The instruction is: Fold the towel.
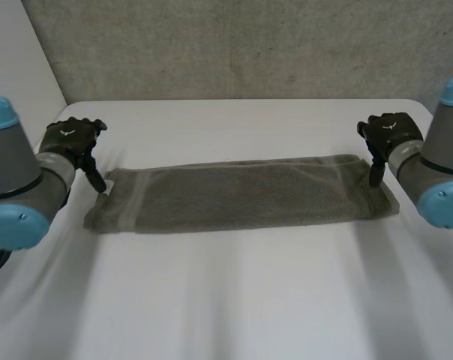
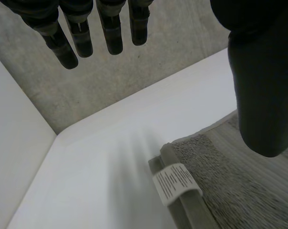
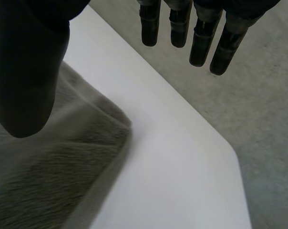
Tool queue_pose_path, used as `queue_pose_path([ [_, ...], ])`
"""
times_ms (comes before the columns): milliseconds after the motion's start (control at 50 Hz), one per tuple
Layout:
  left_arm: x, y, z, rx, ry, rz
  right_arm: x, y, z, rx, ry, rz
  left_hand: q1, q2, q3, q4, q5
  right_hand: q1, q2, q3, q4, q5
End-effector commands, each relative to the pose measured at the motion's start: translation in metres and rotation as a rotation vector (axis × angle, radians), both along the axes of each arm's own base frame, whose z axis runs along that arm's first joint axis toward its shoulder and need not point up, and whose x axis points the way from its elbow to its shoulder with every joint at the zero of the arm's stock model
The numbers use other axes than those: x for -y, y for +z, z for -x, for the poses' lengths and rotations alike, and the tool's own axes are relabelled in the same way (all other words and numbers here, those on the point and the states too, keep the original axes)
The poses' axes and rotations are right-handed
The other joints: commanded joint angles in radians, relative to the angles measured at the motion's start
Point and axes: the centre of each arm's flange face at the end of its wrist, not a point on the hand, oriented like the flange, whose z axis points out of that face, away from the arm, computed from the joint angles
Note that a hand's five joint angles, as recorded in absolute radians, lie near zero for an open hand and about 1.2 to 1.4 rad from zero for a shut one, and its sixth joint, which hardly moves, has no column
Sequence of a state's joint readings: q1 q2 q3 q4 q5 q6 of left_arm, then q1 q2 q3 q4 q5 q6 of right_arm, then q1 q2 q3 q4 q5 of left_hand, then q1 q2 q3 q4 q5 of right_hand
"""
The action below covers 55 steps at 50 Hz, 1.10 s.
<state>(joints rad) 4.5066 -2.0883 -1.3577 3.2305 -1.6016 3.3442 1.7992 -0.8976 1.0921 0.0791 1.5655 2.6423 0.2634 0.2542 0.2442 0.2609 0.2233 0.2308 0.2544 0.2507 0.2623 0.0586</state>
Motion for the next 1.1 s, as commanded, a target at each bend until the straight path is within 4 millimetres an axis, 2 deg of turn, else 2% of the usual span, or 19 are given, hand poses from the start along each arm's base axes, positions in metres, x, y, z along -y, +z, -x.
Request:
queue_pose_path([
  [20, -0.039, -0.004, -0.005, -0.001, -0.013, 0.014, -0.034, -0.016, 0.022, 0.007, 0.037, -0.077, -0.088, -0.079, -0.069, -0.086, -0.223, -0.056, -0.080, -0.076, -0.088, -0.059],
  [100, -0.050, -0.021, -0.006, -0.002, -0.016, 0.021, -0.036, -0.032, 0.030, 0.014, 0.050, -0.107, -0.088, -0.079, -0.069, -0.086, -0.223, -0.056, -0.080, -0.076, -0.088, -0.059],
  [160, -0.053, -0.027, -0.007, -0.005, -0.017, 0.023, -0.035, -0.035, 0.032, 0.019, 0.055, -0.108, -0.088, -0.079, -0.069, -0.086, -0.223, -0.034, -0.058, -0.054, -0.066, -0.037],
  [200, -0.056, -0.034, -0.009, -0.008, -0.012, 0.041, -0.027, -0.049, 0.037, 0.026, 0.051, -0.114, -0.088, -0.079, -0.069, -0.086, -0.223, 0.082, 0.059, 0.063, 0.051, 0.080],
  [220, -0.056, -0.034, -0.009, -0.008, -0.012, 0.041, -0.027, -0.050, 0.037, 0.026, 0.051, -0.114, -0.088, -0.079, -0.069, -0.086, -0.223, 0.083, 0.060, 0.063, 0.052, 0.081],
  [260, -0.057, -0.038, -0.008, -0.014, -0.014, 0.067, -0.018, -0.068, 0.044, 0.032, 0.041, -0.127, -0.088, -0.079, -0.069, -0.086, -0.223, 0.209, 0.185, 0.189, 0.177, 0.206],
  [300, -0.058, -0.038, -0.009, -0.014, -0.014, 0.078, -0.014, -0.072, 0.046, 0.035, 0.040, -0.127, -0.088, -0.079, -0.069, -0.086, -0.223, 0.270, 0.247, 0.251, 0.239, 0.268],
  [340, -0.059, -0.040, -0.009, -0.018, -0.014, 0.088, -0.008, -0.076, 0.050, 0.042, 0.044, -0.124, -0.088, -0.079, -0.069, -0.086, -0.223, 0.633, 0.609, 0.613, 0.601, 0.631],
  [360, -0.059, -0.040, -0.009, -0.018, -0.014, 0.088, -0.008, -0.076, 0.050, 0.042, 0.044, -0.124, -0.088, -0.079, -0.069, -0.086, -0.223, 0.635, 0.612, 0.615, 0.604, 0.633],
  [400, -0.061, -0.042, -0.008, -0.017, -0.015, 0.082, -0.003, -0.075, 0.056, 0.063, 0.039, -0.123, -0.088, -0.079, -0.069, -0.086, -0.223, 1.163, 1.139, 1.143, 1.131, 1.160],
  [580, -0.065, -0.043, -0.007, -0.016, -0.023, 0.076, 0.004, -0.064, 0.078, 0.068, -0.021, -0.099, -0.088, -0.079, -0.069, -0.086, -0.223, 1.165, 1.142, 1.146, 1.134, 1.163],
  [780, -0.066, -0.040, -0.008, -0.021, -0.020, 0.091, 0.012, -0.050, 0.128, 0.038, -0.108, -0.086, -0.088, -0.079, -0.069, -0.086, -0.223, 1.165, 1.142, 1.146, 1.134, 1.163],
  [800, -0.066, -0.040, -0.008, -0.021, -0.020, 0.091, 0.012, -0.050, 0.128, 0.038, -0.108, -0.086, -0.088, -0.079, -0.069, -0.086, -0.223, 1.165, 1.142, 1.146, 1.134, 1.163],
  [820, -0.065, -0.040, -0.008, -0.020, -0.020, 0.095, 0.010, -0.049, 0.130, 0.040, -0.102, -0.085, -0.088, -0.079, -0.069, -0.086, -0.223, 0.972, 0.948, 0.952, 0.940, 0.969],
  [840, -0.065, -0.041, -0.008, -0.020, -0.020, 0.097, 0.008, -0.047, 0.127, 0.058, -0.084, -0.088, -0.088, -0.079, -0.069, -0.086, -0.223, 0.569, 0.545, 0.549, 0.537, 0.566],
  [880, -0.065, -0.040, -0.007, -0.023, -0.021, 0.101, 0.002, -0.048, 0.123, 0.086, -0.058, -0.103, -0.088, -0.079, -0.069, -0.086, -0.223, 0.466, 0.442, 0.446, 0.434, 0.463],
  [940, -0.066, -0.041, -0.007, -0.023, -0.024, 0.101, -0.009, -0.057, 0.113, 0.195, -0.007, -0.144, -0.088, -0.079, -0.069, -0.086, -0.223, 0.441, 0.418, 0.422, 0.410, 0.439],
  [1000, -0.068, -0.042, -0.005, -0.021, -0.031, 0.098, -0.009, -0.061, 0.107, 0.292, 0.038, -0.141, -0.088, -0.079, -0.069, -0.086, -0.223, 0.444, 0.421, 0.424, 0.413, 0.442],
  [1100, -0.070, -0.042, -0.003, -0.023, -0.040, 0.096, -0.007, -0.066, 0.099, 0.324, 0.076, -0.134, -0.088, -0.079, -0.069, -0.086, -0.223, 0.459, 0.435, 0.439, 0.427, 0.457],
])
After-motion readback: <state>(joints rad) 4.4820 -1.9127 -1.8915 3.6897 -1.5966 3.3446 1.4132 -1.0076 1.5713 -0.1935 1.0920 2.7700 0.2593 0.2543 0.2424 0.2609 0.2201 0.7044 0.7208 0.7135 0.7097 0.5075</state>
